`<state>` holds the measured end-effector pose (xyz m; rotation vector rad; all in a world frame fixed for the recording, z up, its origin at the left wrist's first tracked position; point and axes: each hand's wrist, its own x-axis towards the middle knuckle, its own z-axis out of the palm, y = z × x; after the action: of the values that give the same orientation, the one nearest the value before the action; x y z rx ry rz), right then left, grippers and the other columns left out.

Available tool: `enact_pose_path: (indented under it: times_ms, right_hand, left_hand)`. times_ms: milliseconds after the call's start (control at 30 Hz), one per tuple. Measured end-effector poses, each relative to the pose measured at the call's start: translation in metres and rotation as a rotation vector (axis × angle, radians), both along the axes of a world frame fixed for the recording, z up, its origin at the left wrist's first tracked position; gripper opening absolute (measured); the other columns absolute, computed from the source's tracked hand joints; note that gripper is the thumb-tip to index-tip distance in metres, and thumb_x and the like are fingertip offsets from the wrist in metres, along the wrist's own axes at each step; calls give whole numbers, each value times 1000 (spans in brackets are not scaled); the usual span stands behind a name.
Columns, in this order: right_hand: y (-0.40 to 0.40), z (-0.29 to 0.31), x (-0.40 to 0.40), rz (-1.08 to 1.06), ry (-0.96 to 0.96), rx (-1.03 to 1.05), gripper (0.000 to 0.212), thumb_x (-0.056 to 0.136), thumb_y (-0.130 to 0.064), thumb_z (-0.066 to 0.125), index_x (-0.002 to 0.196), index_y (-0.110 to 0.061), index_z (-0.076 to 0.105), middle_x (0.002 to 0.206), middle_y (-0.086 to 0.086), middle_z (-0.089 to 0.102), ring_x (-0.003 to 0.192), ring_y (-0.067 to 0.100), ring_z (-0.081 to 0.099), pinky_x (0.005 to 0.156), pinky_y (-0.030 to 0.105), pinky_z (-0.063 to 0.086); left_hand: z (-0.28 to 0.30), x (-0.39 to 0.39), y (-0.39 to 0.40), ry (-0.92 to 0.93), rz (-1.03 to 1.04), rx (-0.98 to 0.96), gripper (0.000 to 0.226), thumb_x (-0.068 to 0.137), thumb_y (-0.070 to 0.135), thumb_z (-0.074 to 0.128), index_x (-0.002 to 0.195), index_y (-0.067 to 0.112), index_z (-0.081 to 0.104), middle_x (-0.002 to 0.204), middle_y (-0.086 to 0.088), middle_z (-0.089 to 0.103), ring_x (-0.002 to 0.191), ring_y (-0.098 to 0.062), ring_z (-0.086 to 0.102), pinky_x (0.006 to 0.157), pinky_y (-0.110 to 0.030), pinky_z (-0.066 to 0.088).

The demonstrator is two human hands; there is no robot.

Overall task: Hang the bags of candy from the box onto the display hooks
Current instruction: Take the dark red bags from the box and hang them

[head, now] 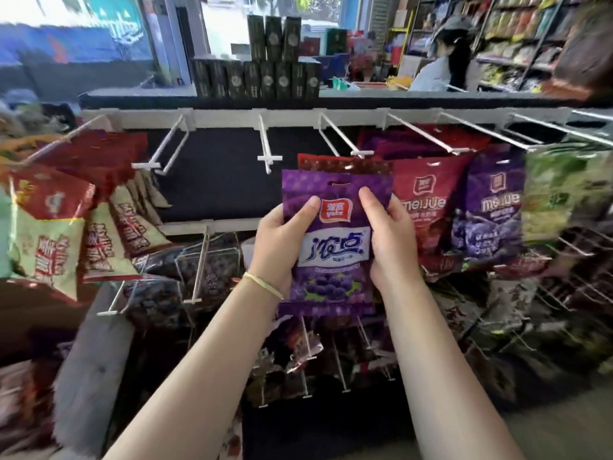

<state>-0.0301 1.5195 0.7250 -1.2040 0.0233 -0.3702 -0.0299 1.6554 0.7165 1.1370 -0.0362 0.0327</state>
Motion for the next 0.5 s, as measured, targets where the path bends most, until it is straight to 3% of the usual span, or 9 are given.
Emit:
enact_pose_path:
  times_ms: [133,367,500]
  right_hand:
    - [-22,6,19,10,2,32,10,96,-23,67,89,-18,72,92,8,77,88,28,74,80,43,61]
    - [-33,6,47,28,14,0,10,94,-25,70,87,-20,74,94,9,77,92,32,74,84,50,61]
    - [-33,3,57,24,18,-23,11,95,-22,68,87,-16,72,88,6,77,84,26,74,76,42,62]
  left_hand:
    - [7,13,-25,7,55,26,24,95,23,69,109,3,71,109,-21,74,106,-43,69,95,-61,53]
    - [8,28,-39,41,107,25,27,95,25,69,112,4,70,109,-19,74,105,-39,70,96,-58,54]
    - [6,35,-40,41,141,59,24,94,26,70,108,7,71,107,-18,75,103,-39,71,94,-58,55]
